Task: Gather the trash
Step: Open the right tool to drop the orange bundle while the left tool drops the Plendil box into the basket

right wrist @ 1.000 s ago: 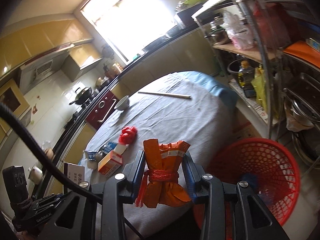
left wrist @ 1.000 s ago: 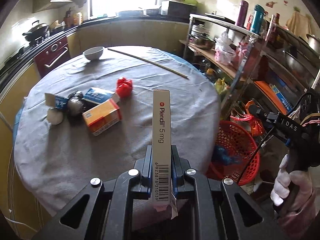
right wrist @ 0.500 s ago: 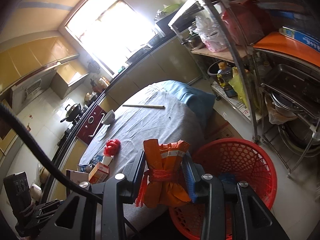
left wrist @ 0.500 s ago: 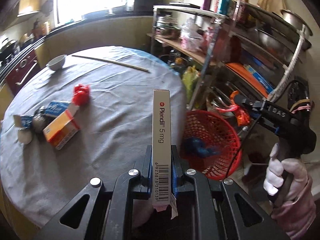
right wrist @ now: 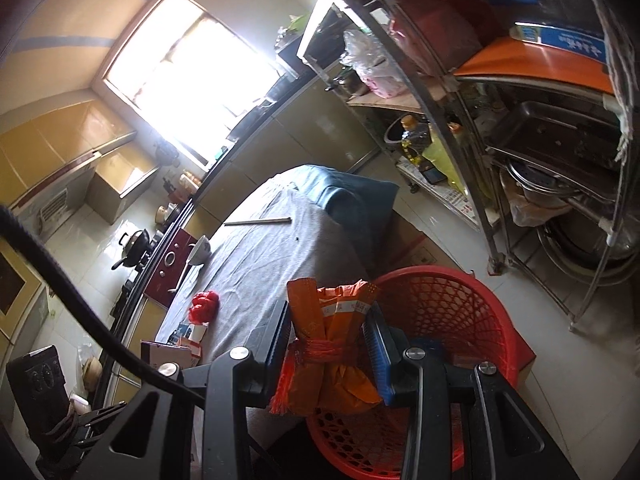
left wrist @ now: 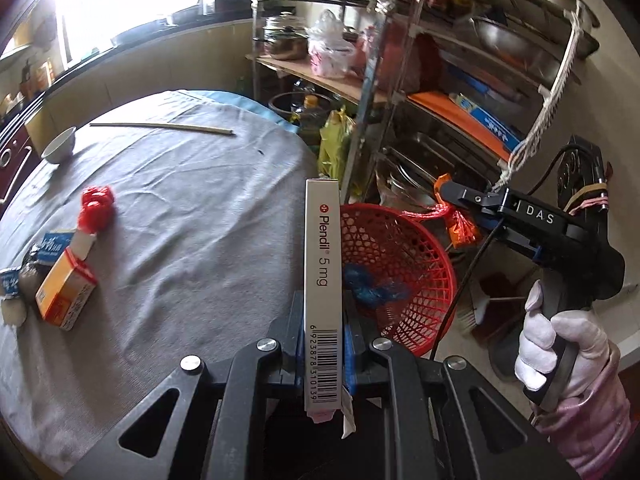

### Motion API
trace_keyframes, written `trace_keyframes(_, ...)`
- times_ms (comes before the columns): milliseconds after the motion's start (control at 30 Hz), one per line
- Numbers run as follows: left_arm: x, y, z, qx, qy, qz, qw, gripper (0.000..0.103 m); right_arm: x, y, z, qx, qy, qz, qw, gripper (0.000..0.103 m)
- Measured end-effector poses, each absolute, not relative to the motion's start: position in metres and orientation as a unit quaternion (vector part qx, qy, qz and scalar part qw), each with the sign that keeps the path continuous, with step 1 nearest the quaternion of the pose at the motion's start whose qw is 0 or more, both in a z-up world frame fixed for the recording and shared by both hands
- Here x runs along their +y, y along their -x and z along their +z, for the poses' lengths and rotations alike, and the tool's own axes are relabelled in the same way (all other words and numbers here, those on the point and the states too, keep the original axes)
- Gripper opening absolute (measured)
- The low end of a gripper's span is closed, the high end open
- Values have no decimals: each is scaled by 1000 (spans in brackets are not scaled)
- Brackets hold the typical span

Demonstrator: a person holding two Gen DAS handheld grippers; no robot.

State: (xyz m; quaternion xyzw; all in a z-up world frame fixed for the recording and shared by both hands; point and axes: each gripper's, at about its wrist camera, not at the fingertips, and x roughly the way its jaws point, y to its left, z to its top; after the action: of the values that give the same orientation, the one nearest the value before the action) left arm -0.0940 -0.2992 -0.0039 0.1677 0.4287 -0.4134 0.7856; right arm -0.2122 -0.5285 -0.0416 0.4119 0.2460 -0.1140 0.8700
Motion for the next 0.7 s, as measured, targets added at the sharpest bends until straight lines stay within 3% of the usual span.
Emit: trace_keyframes(700, -374, 109, -43, 469, -219, -463, 719, 18, -566, 230, -87, 248, -490, -118, 827, 43)
